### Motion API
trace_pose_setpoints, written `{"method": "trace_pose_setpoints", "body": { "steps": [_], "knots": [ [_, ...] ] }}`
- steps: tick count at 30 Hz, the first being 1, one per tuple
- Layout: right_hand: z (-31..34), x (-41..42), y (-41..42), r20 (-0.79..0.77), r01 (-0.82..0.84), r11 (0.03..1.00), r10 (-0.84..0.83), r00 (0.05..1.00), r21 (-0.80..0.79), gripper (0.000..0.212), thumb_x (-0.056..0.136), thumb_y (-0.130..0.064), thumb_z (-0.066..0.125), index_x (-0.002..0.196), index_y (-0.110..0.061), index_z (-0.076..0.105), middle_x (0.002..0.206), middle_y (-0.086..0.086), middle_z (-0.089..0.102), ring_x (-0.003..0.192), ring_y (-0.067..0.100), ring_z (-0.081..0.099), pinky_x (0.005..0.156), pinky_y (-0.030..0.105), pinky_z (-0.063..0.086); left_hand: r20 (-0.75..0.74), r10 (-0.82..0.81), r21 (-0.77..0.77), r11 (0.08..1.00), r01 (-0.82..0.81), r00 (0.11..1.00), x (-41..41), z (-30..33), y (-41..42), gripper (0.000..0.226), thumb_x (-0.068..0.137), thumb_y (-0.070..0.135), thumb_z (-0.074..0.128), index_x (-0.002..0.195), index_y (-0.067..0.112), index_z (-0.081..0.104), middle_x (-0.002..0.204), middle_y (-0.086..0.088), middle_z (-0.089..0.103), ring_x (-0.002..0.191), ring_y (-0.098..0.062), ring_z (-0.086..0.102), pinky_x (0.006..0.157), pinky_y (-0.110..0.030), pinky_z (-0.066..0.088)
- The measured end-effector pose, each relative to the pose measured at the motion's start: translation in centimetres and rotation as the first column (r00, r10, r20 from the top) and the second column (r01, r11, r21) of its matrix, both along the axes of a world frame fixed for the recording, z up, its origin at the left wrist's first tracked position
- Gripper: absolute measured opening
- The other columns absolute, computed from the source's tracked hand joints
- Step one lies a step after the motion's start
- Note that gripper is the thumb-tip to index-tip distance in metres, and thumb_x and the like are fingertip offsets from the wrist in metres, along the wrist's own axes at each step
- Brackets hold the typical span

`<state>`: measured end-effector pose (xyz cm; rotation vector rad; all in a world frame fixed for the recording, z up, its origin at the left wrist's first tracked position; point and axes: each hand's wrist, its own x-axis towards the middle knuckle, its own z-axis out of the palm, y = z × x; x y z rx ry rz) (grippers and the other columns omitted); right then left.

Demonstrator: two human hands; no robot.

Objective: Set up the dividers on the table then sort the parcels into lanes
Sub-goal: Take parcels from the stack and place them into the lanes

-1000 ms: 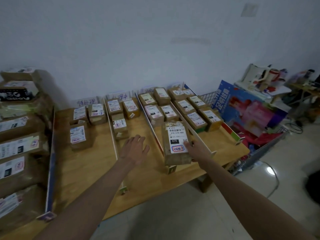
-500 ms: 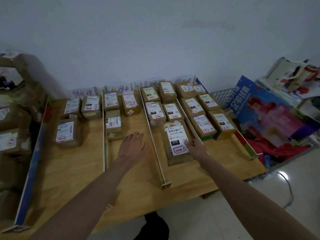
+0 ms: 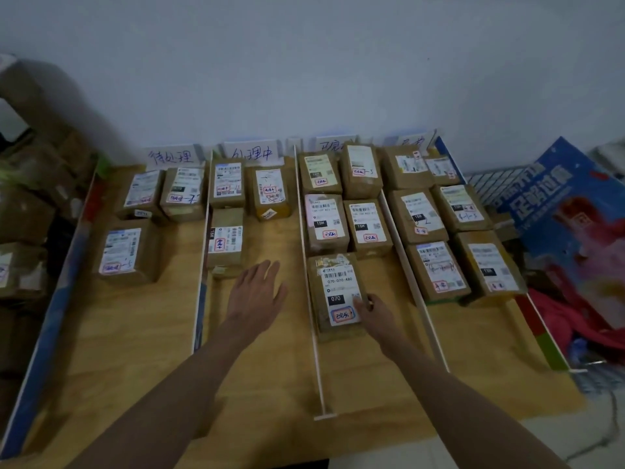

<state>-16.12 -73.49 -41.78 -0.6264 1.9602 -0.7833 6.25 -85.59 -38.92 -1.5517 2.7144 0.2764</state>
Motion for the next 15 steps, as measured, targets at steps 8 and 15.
{"method": "trace_pose_setpoints", "body": {
  "steps": [8,15],
  "knots": [
    [-2.2,-0.6,-2.8,0.039,0.036,0.999,-0.036,0.999,-0.019,0.037,0.102,-0.03,0.05,0.133,-0.01,0.046,0.117,0.007,0.064,0.096,0.018,0.065,0.065,0.021,0.05,0.005,0.036,0.017,0.999,-0.036,0.999,0.7,-1.3,-1.3,0.052,0.102,0.044,0.036,0.146,0.018,0.043,0.148,-0.004,0.046,0.133,-0.022,0.045,0.109,-0.04,0.035],
    [-2.9,-0.8,-4.4,0.026,0.029,1.0,-0.029,0.999,-0.001,0.043,0.102,-0.032,0.048,0.138,-0.01,0.041,0.121,0.01,0.063,0.097,0.018,0.064,0.063,0.02,0.05,0.012,0.06,0.045,0.997,-0.06,0.998,1.6,-1.3,-1.4,0.062,0.098,0.052,0.018,0.146,0.02,0.041,0.148,-0.003,0.045,0.134,-0.022,0.044,0.11,-0.041,0.037]
  ]
}}
